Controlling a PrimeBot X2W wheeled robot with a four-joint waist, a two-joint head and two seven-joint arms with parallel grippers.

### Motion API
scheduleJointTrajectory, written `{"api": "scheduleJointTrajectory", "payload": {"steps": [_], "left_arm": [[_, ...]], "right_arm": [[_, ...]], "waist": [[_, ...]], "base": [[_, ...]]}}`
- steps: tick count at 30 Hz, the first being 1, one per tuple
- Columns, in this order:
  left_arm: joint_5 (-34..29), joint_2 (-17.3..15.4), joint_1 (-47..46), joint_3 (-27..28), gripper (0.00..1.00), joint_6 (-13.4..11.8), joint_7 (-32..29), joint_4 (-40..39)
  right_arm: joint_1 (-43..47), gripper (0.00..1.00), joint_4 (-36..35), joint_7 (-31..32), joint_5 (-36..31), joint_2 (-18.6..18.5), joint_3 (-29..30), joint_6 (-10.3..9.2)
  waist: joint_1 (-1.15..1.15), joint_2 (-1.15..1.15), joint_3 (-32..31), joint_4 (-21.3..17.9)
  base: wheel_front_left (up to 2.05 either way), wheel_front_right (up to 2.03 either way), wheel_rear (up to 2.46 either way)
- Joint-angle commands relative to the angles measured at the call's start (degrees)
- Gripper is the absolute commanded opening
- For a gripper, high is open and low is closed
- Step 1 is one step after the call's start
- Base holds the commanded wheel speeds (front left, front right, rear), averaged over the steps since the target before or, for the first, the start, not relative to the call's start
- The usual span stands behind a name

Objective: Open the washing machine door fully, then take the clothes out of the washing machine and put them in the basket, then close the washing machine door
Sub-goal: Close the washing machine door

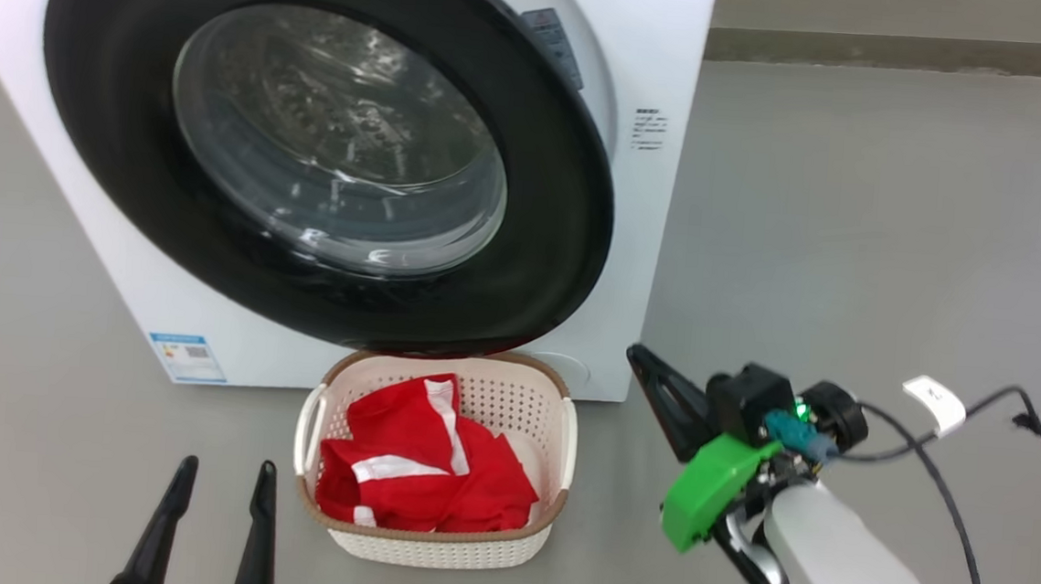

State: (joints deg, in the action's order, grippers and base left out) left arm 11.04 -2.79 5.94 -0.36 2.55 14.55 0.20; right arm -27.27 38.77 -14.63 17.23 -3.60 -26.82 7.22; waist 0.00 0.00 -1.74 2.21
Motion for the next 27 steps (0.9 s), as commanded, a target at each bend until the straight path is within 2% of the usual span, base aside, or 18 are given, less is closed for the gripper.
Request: {"api": "scheduleJointTrajectory", "payload": {"steps": [1, 14, 27], "left_arm": [[-0.79, -0.2, -1.72, 1.4, 1.0, 0.36, 0.45, -1.79], [-0.79, -0.15, -4.49, -1.08, 1.0, 0.67, 0.45, -2.97], [0.42, -0.11, -7.84, -3.5, 1.0, 0.5, 0.45, -3.54]], "right_arm": [[-3.08, 0.0, 0.11, -0.37, 1.0, 0.4, -1.32, 0.26], [-16.32, 0.0, 8.97, -0.37, 4.52, -0.07, -2.14, 0.26], [-25.18, 0.0, 13.42, -0.37, 4.35, -3.12, -2.78, 0.26]], "waist": [[0.0, 0.0, 0.74, 1.2], [0.0, 0.0, 5.41, 7.6], [0.0, 0.0, 11.5, 12.68]], "base": [[0.0, 0.0, 0.0], [0.0, 0.0, 0.0], [0.0, 0.0, 0.0]]}}
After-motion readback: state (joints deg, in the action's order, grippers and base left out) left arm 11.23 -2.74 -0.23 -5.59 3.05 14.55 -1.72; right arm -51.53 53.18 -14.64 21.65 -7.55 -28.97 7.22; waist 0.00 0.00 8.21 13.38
